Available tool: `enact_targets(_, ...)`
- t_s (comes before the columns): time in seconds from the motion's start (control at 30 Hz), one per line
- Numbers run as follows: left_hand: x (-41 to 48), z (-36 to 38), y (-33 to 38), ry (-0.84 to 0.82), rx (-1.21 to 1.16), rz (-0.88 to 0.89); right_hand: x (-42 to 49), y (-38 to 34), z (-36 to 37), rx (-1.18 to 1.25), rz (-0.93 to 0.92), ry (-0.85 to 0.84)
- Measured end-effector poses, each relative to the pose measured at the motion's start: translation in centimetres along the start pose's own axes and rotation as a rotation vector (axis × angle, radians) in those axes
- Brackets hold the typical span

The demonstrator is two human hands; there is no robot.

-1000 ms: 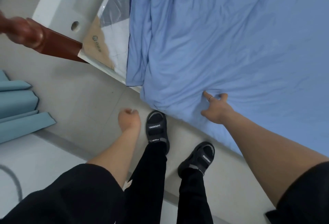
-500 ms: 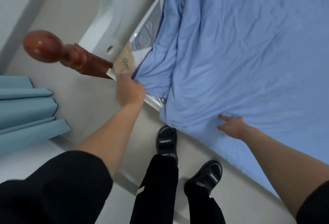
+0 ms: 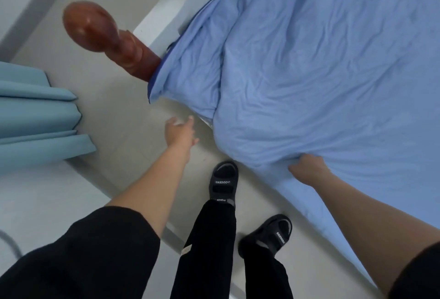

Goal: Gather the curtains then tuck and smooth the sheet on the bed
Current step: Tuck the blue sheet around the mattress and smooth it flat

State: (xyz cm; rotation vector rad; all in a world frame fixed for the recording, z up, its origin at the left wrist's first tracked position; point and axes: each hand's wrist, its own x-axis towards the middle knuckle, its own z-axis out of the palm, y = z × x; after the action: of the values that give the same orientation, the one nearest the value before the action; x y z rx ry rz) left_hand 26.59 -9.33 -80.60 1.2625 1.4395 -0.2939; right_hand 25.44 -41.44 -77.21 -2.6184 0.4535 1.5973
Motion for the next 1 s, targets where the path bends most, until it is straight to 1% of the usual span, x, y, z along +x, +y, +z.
enact_targets(0.03,-0.2,0.4,-0.9,-0.107,0.100,-0.025,-0.3,-0.8,0.0,0.022,-0.022,0.075)
enact_targets(0.07,-0.2,0.8,-1.3,-0.179,0.159,-0.039,-0.4,-1.7,0.2,0.088,-0.054,0.139)
enact_targets(0.13,0.1,1.5,-1.0,-0.277,0.167,-0.069,-0.8,-4.2,0.3,0.194,-0.145,0.209)
enact_targets(0.17,0.4,1.9,-0.3,-0.310,0.155,-0.077,-1.1,-5.6,0.1,0.195,-0.218,0.201)
enact_targets(0.23,1.1,2.5,1.1,-0.333,0.217,-0.062,-1.3,-8.6,0.0,0.174,-0.362,0.166)
enact_targets(0.27,1.4,2.7,1.8,-0.331,0.273,-0.040,-1.5,-10.0,-0.3,0.172,-0.396,0.152)
enact_targets(0.33,2.0,2.9,2.5,-0.324,0.363,0.019,-1.4,-12.0,-1.0,0.136,-0.428,0.149)
enact_targets(0.43,2.2,2.4,2.7,-0.324,0.396,0.084,-1.0,-13.5,-1.9,0.024,-0.423,0.144)
enact_targets(0.47,2.2,1.9,2.8,-0.313,0.374,0.112,-0.8,-13.7,-2.1,-0.003,-0.403,0.138)
enact_targets(0.5,2.3,1.3,2.9,-0.287,0.306,0.130,-0.5,-13.7,-2.3,-0.019,-0.369,0.124)
enact_targets(0.53,2.5,0.5,3.2,-0.241,0.181,0.118,-0.3,-13.4,-2.4,-0.022,-0.326,0.099)
enact_targets(0.6,3.4,-2.1,4.1,-0.131,-0.166,0.045,0.1,-12.9,-2.5,-0.009,-0.271,0.051)
enact_targets(0.63,4.2,-3.6,4.4,-0.062,-0.303,0.017,0.2,-12.6,-2.5,-0.011,-0.258,0.038)
enact_targets(0.67,5.0,-5.1,4.5,0.023,-0.359,0.009,0.3,-12.3,-2.6,-0.017,-0.251,0.029)
enact_targets(0.7,5.8,-6.4,4.6,0.123,-0.317,0.034,0.3,-12.3,-2.6,-0.023,-0.251,0.024)
enact_targets(0.77,7.1,-8.2,4.4,0.298,-0.076,0.145,0.4,-12.4,-2.6,-0.030,-0.249,0.007)
enact_targets(0.8,7.5,-8.5,4.4,0.329,-0.007,0.188,0.4,-12.5,-2.6,-0.034,-0.246,-0.002)
enact_targets(0.83,7.8,-8.6,4.5,0.338,-0.010,0.198,0.5,-12.6,-2.6,-0.041,-0.246,-0.008)
enact_targets(0.9,7.8,-8.5,4.6,0.278,-0.126,0.098,0.4,-12.8,-2.7,-0.065,-0.248,-0.013)
enact_targets(0.93,7.6,-8.3,4.4,0.195,-0.185,0.016,0.3,-12.8,-2.7,-0.083,-0.252,-0.013)
enact_targets(0.97,7.1,-8.1,4.0,0.088,-0.196,-0.063,0.2,-12.9,-2.8,-0.104,-0.259,-0.012)
enact_targets(1.0,6.4,-7.6,3.5,-0.021,-0.133,-0.121,0.2,-12.9,-2.8,-0.123,-0.265,-0.010)
